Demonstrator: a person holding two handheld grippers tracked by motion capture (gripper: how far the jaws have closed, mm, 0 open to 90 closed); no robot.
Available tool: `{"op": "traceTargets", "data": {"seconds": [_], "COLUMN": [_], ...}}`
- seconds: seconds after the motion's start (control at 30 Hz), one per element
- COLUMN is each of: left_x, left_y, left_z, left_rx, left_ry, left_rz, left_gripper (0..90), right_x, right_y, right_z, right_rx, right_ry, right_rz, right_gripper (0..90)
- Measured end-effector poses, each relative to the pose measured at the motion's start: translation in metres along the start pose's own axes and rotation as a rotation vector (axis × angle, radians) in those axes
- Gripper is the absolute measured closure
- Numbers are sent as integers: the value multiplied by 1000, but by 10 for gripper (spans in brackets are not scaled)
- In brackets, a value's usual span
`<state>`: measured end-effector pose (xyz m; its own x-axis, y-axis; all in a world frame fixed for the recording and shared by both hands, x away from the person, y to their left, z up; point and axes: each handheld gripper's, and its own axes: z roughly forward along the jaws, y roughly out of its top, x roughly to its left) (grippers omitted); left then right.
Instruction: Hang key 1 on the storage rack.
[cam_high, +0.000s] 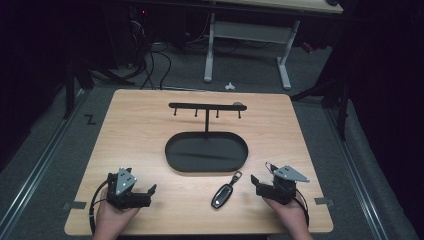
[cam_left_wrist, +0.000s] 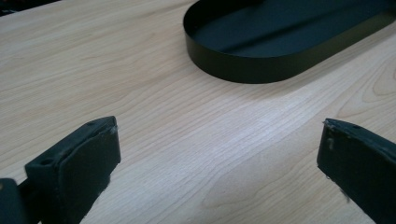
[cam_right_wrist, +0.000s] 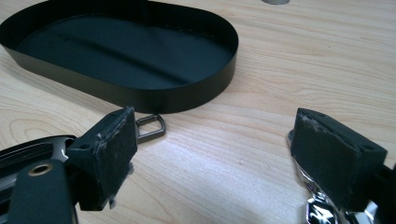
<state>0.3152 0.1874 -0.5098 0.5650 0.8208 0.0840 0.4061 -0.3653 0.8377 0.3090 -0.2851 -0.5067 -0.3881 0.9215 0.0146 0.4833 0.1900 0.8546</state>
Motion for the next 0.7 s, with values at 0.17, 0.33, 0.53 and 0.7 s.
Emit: {"op": "traceTargets", "data": {"seconds": [0.17,0.33,0.53,0.7], "left_x": [-5,-4,0,1], "left_y": [5,8,7,7], "left_z": [8,12,12,12], "left_rx": [2,-5,-13,-11], "left_ry": [-9,-16,-20,-16], "left_rz": [16,-15,-38,-40], "left_gripper": [16,21,25,27], "right_x": [0,2,12,27], "right_y": [-3,-4,-4,-3], "right_z": [-4,-10,-13,-8], "right_rx": [13,-4,-9,2], "right_ry": [-10,16,73,160], "right_rz": [-13,-23,-47,-79], "right_gripper": [149,160,281,472]}}
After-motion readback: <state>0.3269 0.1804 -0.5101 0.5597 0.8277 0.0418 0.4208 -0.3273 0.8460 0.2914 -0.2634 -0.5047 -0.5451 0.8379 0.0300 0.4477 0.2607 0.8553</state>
